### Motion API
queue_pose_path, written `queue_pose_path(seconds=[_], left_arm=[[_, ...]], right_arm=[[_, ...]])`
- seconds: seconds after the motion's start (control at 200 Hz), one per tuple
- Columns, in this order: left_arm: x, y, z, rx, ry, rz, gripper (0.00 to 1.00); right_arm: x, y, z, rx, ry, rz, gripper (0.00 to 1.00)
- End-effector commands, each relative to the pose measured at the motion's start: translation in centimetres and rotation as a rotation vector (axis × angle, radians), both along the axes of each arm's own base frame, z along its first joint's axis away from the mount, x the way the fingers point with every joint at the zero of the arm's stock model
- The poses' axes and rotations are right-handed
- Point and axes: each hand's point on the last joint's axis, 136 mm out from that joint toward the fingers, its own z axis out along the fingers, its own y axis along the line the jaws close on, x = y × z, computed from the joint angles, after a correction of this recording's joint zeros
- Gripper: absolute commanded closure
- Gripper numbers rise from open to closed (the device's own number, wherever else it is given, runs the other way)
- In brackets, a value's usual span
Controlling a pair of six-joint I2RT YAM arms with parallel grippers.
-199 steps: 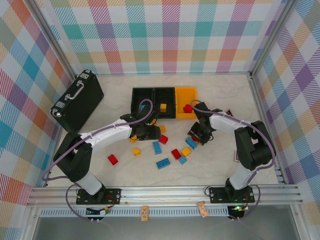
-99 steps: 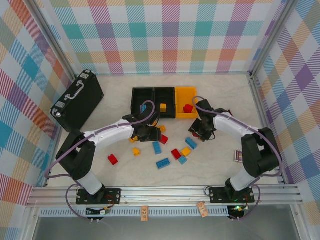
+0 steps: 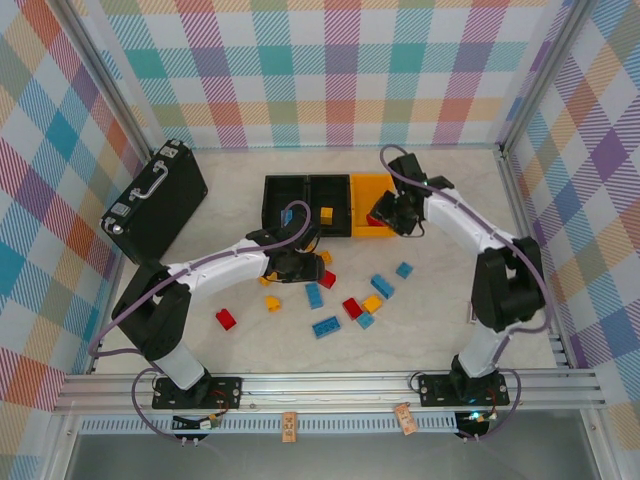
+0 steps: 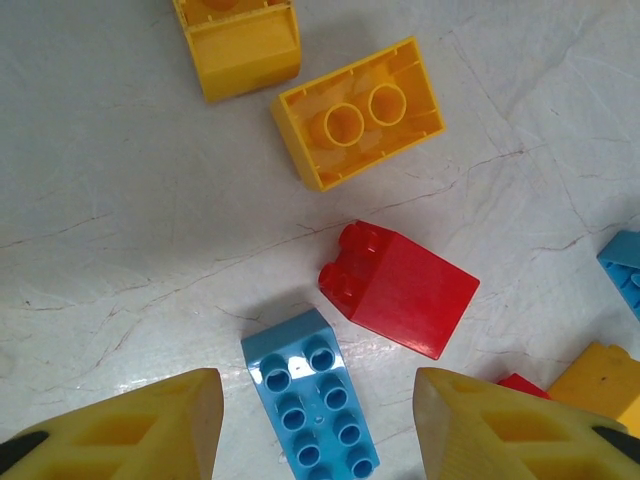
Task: Sort the legos into containers by color
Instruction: Place the lego in the container.
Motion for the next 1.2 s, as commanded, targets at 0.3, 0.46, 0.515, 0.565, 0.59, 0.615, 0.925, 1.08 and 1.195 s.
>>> queue_pose_path(seconds=[0.3, 0.46, 0.515, 0.565, 0.59, 0.615, 0.925, 1.08, 1.195], left_arm=[[-0.7, 0.2, 1.3, -0.005, -0.031, 0.016, 0.47], [-0.7, 0.2, 1.1, 0.0, -0.026, 0.015, 0.47], [-0.7, 0.2, 1.0, 0.001, -0.024, 0.015, 0.47], [-0.7, 0.1, 1.0, -0.001, -0.026, 0.014, 0.47], [-0.6, 0.1, 1.1, -0.004, -0.027, 0.015, 0.47], [-0.6, 0.1, 1.2, -0.006, -0.029, 0.014, 0.47], [0.1, -0.8, 1.6, -0.006, -0.035, -0.004, 0.47], [0.7, -1.6, 1.6, -0.001, -0.022, -0.024, 0.47], [1.0, -2.0, 2.0, -0.019, -0.026, -0.021, 0.47]], right_arm=[[7.1, 1.1, -2.3, -0.03, 0.054, 0.046, 0.63], [7.9, 1.7, -3.1, -0.026, 0.075, 0.058, 0.61], [8.0, 1.8, -3.4, -0.023, 0.083, 0.063, 0.59], [8.0, 2.0, -3.4, -0.017, 0.086, 0.071, 0.57], [8.0, 2.1, -3.2, -0.014, 0.083, 0.075, 0.56], [7.9, 2.1, -3.2, -0.017, 0.084, 0.076, 0.55], [7.2, 1.8, -1.0, -0.034, 0.053, 0.108, 0.43], [6.8, 1.3, 0.5, -0.05, 0.018, 0.113, 0.34], [6.7, 1.2, 1.9, -0.053, -0.01, 0.123, 0.34]])
